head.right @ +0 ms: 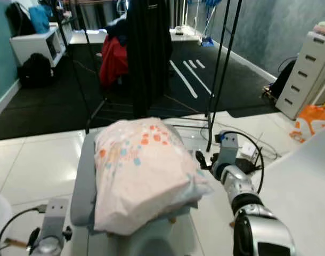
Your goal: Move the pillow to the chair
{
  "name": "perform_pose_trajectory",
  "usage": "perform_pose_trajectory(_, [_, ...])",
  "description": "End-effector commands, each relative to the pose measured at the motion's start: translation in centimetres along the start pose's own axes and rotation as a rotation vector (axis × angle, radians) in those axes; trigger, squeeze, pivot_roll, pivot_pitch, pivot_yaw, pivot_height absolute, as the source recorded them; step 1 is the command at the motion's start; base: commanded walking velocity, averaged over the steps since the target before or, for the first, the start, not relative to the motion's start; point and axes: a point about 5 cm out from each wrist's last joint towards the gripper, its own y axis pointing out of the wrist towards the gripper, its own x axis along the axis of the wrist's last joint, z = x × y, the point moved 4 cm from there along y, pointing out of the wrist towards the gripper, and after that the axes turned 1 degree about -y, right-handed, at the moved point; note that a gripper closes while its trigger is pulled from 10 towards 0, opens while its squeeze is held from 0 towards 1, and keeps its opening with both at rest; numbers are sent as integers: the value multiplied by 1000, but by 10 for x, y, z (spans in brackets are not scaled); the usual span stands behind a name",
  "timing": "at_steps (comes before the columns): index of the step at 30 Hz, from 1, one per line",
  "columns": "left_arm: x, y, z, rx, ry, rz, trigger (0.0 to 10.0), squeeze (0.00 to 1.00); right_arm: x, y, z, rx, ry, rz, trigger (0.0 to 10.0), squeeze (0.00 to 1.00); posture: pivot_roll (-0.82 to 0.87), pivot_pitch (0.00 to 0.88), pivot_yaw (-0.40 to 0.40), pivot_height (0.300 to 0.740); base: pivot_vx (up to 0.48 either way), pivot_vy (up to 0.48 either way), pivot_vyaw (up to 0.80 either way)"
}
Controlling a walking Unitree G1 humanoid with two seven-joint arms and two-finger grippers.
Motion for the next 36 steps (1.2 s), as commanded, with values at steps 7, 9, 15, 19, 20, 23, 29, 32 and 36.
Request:
perform_pose_trajectory(7, [-8,0,4,-3,12,17,10000,0,19,-1,-5,18,163,-93,10000,0,-79,58,-21,580,0,0,0])
perform_pose_trajectory(9, [-8,0,4,-4,13,16,10000,0,21,-1,-6,18,171,-102,10000,0,-79,58,-21,575,0,0,0])
perform_pose_trajectory(15, [-8,0,8,2,9,8,10000,0,31,-6,-17,7,290,-165,10000,0,-71,71,2,555,0,0,0])
perform_pose_trajectory(19, [-6,1,13,4,3,-16,10000,0,34,-10,-25,24,452,-206,10000,0,-48,83,25,540,0,0,0])
perform_pose_trajectory(20, [-6,1,13,4,3,-16,10000,0,34,-10,-25,24,452,-206,10000,0,-48,83,25,540,0,0,0])
perform_pose_trajectory(23, [-6,1,15,4,8,-23,10000,0,34,-10,-23,59,499,-215,10000,0,-41,88,37,530,0,0,0])
perform_pose_trajectory(29, [-10,1,19,2,30,-22,10000,0,32,-13,-15,181,544,-222,10000,0,-33,89,56,510,0,0,0])
perform_pose_trajectory(32, [-14,1,22,6,39,-15,10000,0,28,-14,-13,211,542,-191,10000,0,-33,88,68,500,0,0,0])
perform_pose_trajectory(36, [-17,0,25,10,45,-9,10000,0,16,-15,-13,208,519,-115,10000,0,-33,93,75,490,0,0,0])
